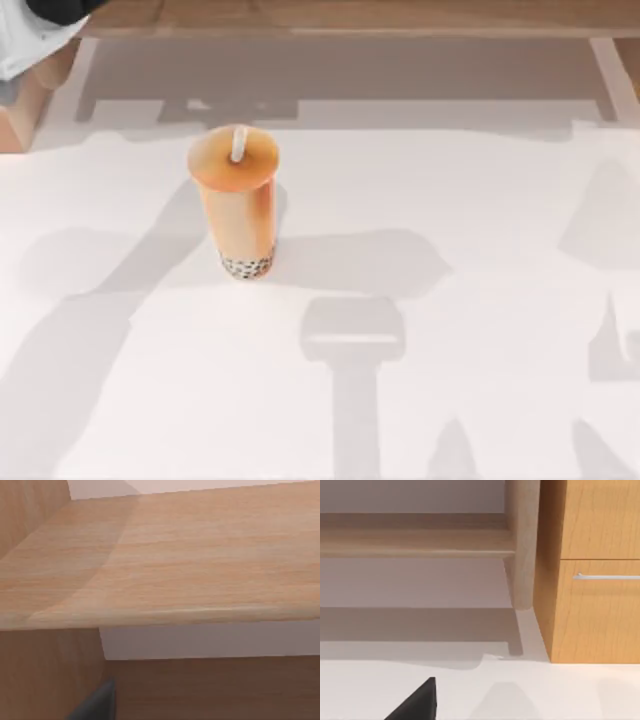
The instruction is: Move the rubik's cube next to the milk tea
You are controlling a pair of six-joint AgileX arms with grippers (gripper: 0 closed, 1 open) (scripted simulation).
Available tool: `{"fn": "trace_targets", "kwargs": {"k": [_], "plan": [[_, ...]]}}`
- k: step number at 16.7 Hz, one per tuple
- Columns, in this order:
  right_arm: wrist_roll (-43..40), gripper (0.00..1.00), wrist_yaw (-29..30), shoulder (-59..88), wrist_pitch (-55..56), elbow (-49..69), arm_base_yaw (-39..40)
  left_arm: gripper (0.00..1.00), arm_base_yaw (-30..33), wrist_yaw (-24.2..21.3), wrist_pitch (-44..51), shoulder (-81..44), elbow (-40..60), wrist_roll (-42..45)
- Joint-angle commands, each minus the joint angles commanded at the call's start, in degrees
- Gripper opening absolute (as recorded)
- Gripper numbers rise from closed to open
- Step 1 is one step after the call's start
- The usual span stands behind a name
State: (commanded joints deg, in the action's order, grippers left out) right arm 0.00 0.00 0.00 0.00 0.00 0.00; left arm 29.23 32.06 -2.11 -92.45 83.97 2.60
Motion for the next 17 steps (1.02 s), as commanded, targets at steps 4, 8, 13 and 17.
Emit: {"fn": "trace_targets", "kwargs": {"k": [4,8,13,17], "plan": [[0.00,1.00,0.00,0.00,0.00,0.00,0.00,1.00,6.66,3.96,-1.70,-14.97,16.81,-1.03],[0.00,1.00,0.00,0.00,0.00,0.00,0.00,1.00,10.82,5.81,-3.37,-22.41,25.82,-1.50],[0.00,1.00,0.00,0.00,0.00,0.00,0.00,1.00,11.30,6.01,-3.60,-23.30,26.75,-1.53],[0.00,1.00,0.00,0.00,0.00,0.00,0.00,1.00,10.12,4.79,-3.11,-24.75,28.31,-1.54]]}}
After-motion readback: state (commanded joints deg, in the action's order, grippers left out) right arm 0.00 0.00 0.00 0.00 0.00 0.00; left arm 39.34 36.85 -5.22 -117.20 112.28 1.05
